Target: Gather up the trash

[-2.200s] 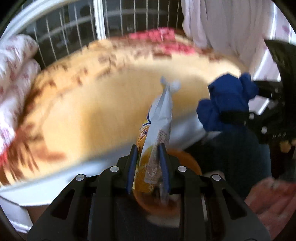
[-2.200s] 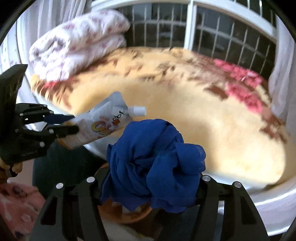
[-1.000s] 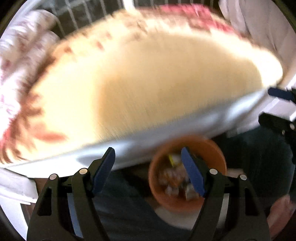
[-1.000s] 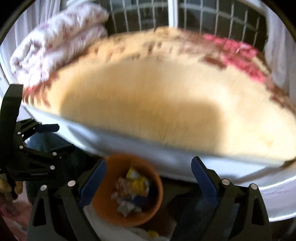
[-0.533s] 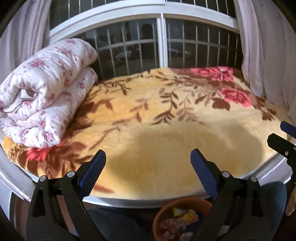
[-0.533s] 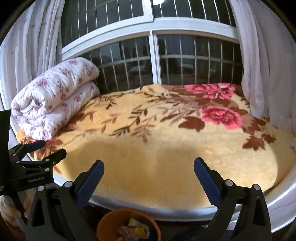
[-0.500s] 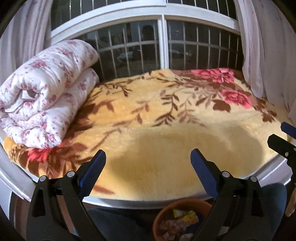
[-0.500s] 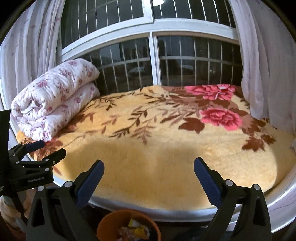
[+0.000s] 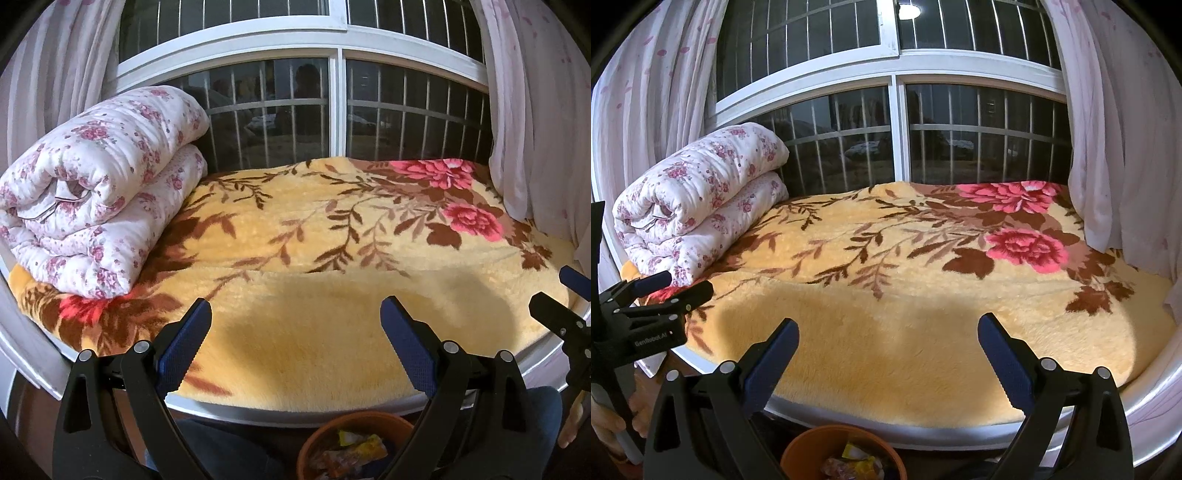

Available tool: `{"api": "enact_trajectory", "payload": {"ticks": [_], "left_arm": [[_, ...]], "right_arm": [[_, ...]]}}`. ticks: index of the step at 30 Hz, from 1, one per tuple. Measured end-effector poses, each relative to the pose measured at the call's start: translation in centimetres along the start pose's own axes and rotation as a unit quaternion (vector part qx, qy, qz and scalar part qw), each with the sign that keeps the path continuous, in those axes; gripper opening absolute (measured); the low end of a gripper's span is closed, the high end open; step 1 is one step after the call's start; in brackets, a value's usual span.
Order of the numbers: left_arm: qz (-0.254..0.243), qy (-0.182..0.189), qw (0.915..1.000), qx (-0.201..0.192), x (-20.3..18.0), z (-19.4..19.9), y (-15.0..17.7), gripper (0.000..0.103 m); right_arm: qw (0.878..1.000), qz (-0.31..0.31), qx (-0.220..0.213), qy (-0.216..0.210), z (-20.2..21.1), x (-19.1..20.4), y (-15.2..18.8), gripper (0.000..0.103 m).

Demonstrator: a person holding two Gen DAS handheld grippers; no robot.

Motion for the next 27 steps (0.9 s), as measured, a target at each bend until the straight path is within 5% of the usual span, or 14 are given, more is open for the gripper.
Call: {"api": "enact_trajectory", "payload": {"ticks": [27], "left_arm": [[0.001,-0.011,0.9999,-0.009,-0.19,0.54,-0.61,0.090]], "right_arm": [[1.000,0.002,-0.001,0.000,0.11,-0.27,-0.26,0.096]]}}
Point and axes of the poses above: each gripper's, at about its wrist camera, not at the fingertips, and z roughly against the way its jaws point, x to its left, y to its underside, the point moved 1 cm from there along -z, roughly the way its jaws point, and after that the axes turned 10 degrees about -z, right-handed, at the moved point
